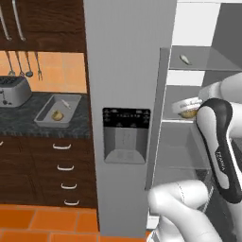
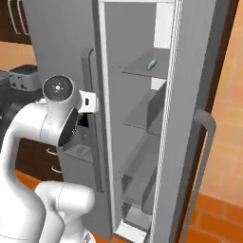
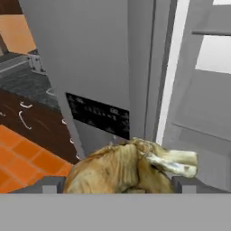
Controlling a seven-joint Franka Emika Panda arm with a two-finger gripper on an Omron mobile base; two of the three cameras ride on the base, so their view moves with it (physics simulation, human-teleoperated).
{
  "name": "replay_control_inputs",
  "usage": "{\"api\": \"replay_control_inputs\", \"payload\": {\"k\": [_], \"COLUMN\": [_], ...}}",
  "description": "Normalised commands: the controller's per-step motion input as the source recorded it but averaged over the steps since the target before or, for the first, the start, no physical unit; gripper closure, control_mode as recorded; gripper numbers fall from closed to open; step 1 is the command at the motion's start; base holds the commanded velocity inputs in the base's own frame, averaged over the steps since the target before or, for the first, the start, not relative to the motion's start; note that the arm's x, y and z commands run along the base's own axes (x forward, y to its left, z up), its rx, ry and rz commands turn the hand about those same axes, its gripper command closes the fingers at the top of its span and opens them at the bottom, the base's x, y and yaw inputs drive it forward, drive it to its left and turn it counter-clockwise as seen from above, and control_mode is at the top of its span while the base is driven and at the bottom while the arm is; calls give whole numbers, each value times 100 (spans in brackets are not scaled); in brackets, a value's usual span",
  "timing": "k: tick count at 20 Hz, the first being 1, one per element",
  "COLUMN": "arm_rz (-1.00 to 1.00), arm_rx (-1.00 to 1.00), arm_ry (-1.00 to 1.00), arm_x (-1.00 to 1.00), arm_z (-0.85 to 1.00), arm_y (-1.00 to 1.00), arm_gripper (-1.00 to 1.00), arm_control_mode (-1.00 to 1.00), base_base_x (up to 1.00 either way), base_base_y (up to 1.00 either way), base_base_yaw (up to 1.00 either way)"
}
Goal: Place one onion and one fish in each tupperware on the nearby counter, to pack two identical lunches.
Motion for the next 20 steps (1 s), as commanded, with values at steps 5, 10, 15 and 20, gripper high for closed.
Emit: {"api": "replay_control_inputs", "payload": {"k": [5,10,15,20], "arm_rz": [0,0,0,0], "arm_rx": [0,0,0,0], "arm_ry": [0,0,0,0], "arm_x": [0,0,0,0], "arm_z": [0,0,0,0], "arm_y": [0,0,0,0], "arm_gripper": [100,100,100,100], "arm_control_mode": [100,100,100,100], "base_base_x": [-20,70,100,100], "base_base_y": [100,100,100,100], "base_base_yaw": [22,1,0,0]}}
